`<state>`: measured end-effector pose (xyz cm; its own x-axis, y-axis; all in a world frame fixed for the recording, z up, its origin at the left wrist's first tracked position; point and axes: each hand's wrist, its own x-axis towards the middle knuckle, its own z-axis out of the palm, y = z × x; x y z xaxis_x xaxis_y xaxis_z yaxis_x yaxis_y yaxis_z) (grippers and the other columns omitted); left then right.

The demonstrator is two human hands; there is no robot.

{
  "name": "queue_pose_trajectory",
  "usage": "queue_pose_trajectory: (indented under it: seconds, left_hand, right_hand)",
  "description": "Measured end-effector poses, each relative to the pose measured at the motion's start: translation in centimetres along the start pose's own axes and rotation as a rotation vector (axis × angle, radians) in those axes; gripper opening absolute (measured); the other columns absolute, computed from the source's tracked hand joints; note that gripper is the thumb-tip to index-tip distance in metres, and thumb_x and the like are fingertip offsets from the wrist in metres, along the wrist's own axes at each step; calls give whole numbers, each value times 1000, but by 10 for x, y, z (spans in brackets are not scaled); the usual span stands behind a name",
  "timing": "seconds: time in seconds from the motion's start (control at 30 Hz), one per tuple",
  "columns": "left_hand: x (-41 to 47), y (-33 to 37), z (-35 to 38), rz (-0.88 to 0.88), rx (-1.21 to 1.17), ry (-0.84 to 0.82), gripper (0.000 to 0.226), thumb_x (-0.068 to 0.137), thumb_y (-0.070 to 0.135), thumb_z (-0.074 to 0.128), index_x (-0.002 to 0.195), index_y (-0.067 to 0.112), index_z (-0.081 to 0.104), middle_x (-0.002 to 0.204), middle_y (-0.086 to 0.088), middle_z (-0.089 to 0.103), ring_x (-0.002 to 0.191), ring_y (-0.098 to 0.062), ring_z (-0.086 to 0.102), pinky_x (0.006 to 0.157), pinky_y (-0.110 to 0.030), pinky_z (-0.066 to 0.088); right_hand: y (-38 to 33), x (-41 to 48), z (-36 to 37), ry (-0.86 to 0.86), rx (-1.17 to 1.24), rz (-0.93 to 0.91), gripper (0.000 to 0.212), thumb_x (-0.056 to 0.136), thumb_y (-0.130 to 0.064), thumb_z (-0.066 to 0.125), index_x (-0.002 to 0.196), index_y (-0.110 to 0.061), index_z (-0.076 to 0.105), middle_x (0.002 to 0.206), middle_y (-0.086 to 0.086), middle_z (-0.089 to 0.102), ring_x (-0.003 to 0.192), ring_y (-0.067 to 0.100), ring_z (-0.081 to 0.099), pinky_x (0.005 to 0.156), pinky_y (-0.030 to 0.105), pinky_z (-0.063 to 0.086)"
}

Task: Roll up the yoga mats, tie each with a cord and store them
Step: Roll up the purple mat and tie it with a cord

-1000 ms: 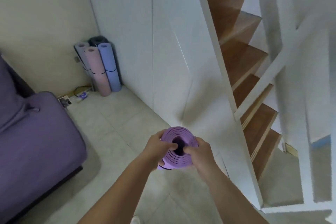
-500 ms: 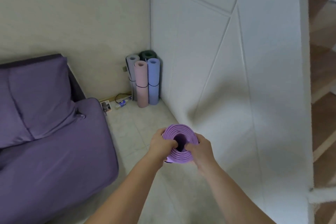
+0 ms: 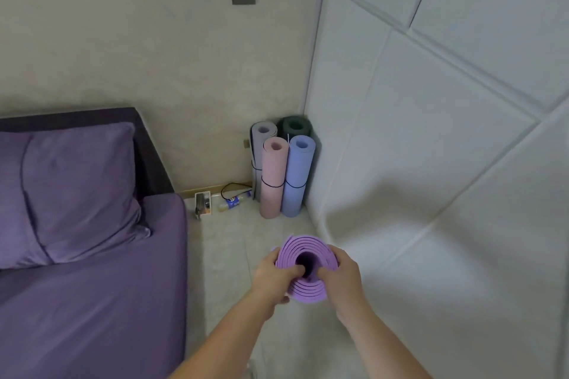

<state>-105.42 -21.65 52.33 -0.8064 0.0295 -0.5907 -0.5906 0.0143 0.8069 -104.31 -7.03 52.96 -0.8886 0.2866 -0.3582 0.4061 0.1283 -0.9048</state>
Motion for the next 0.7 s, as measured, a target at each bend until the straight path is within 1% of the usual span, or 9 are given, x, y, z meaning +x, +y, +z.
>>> queue_pose_trajectory:
  seconds: [0.07, 0.17, 0.23, 0.33, 0.4, 0.47, 0.53, 0.6, 0.7]
  left_hand:
    - [45, 16, -1, -33, -17, -34, 39, 77, 23, 81, 110, 34, 64, 103, -2, 72, 90, -25, 69, 57, -33, 59]
    - [121, 34, -2, -46, -69, -87, 37, 77, 16, 83, 108, 28, 67, 101, -6, 74, 84, -23, 70, 62, -32, 57]
    - [175, 42, -2, -60, -92, -92, 42, 69, 14, 86, 107, 25, 70, 103, -11, 75, 87, -26, 72, 69, -33, 58]
    - [253, 46, 1, -77, -99, -95, 65, 52, 29, 85, 115, 31, 68, 108, -13, 73, 98, -31, 71, 89, -45, 58]
    - [302, 46, 7, -77, -82, -95, 78, 50, 33, 81, 126, 36, 63, 110, -8, 74, 99, -27, 71, 91, -44, 57]
    - [343, 49, 13, -81, -89, -95, 77, 55, 30, 80, 128, 47, 60, 110, -1, 74, 99, -22, 71, 92, -39, 57]
    - [383, 55, 21, -100, -67, -79, 71, 54, 38, 78, 117, 63, 57, 108, 4, 73, 98, -19, 70, 92, -35, 57]
    - [424, 61, 28, -117, -41, -63, 63, 50, 46, 77, 104, 70, 55, 108, 5, 72, 98, -18, 69, 92, -35, 56]
    - [487, 69, 41, -137, -1, -113, 64, 52, 43, 80, 111, 59, 60, 112, 4, 71, 101, -18, 68, 95, -35, 55]
  right_hand:
    - [-5, 48, 10, 2, -40, 7, 52, 72, 12, 60, 109, -24, 66, 101, -2, 72, 94, 17, 67, 89, 38, 56]
    - [-11, 119, 28, 25, -117, 15, 45, 70, 7, 62, 101, -24, 68, 93, -4, 73, 89, 18, 69, 86, 44, 56]
    - [-14, 168, 41, 42, -162, 39, 42, 65, -1, 63, 96, -28, 70, 87, -7, 74, 85, 18, 69, 82, 44, 57]
    - [-17, 235, 61, 60, -173, 68, 41, 58, -9, 61, 93, -30, 69, 85, -8, 75, 86, 18, 70, 79, 36, 56]
    - [-14, 279, 71, 69, -178, 83, 41, 63, -7, 65, 100, -24, 70, 90, -6, 75, 84, 11, 70, 72, 24, 54]
    - [-8, 321, 77, 87, -177, 104, 39, 70, 2, 69, 105, -17, 69, 92, -4, 73, 75, -3, 66, 64, 11, 49]
    - [-4, 363, 82, 95, -200, 105, 41, 67, -5, 69, 107, -16, 66, 91, -2, 71, 73, -5, 64, 60, 6, 45]
    - [5, 404, 86, 111, -202, 102, 44, 68, -3, 70, 111, -10, 68, 92, 2, 71, 80, 6, 65, 66, 13, 46]
    - [13, 460, 89, 156, -184, 101, 42, 72, 2, 69, 112, -9, 70, 92, 0, 73, 84, 11, 66, 71, 25, 48]
